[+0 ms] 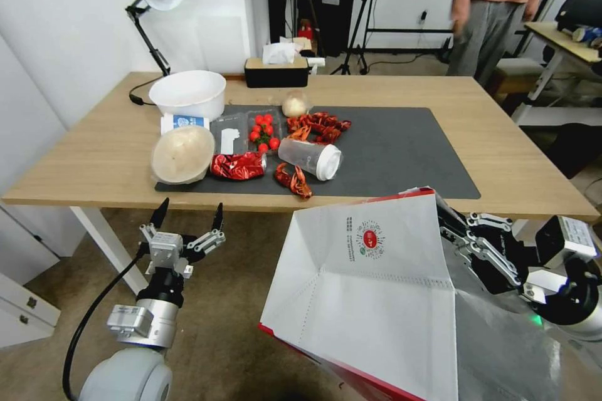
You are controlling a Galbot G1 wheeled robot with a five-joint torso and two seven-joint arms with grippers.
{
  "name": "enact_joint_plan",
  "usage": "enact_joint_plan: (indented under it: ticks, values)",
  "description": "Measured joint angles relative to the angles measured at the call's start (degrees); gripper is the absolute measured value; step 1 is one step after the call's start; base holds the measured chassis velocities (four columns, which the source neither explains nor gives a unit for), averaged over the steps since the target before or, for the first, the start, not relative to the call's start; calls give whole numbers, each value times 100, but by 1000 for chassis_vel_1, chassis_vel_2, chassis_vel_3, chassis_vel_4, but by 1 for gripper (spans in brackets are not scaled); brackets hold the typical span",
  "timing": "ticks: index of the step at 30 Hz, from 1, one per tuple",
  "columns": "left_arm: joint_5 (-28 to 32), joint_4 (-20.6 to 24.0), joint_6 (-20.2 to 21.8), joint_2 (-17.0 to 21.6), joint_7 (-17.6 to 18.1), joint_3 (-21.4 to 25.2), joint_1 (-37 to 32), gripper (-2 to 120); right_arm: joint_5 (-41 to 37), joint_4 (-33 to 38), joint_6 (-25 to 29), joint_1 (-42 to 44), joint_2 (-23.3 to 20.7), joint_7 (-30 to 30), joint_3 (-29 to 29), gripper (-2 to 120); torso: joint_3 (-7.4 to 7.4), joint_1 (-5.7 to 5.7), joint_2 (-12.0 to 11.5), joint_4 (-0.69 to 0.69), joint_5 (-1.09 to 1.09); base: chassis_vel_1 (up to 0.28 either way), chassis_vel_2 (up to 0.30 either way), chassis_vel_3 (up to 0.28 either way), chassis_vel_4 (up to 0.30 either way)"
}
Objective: Pick up the food delivery bag from the floor and place it on the table.
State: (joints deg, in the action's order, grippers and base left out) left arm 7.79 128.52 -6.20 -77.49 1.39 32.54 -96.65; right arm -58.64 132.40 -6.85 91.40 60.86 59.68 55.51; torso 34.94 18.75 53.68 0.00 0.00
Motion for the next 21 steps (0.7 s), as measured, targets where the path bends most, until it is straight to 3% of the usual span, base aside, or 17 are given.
enact_joint_plan:
  ticks: [21]
  values:
    - [125,-59,-430,27,-41,1,-5,100,15,65,-2,54,24,5,8,0,280,207,488,0,0,0,0,0,0]
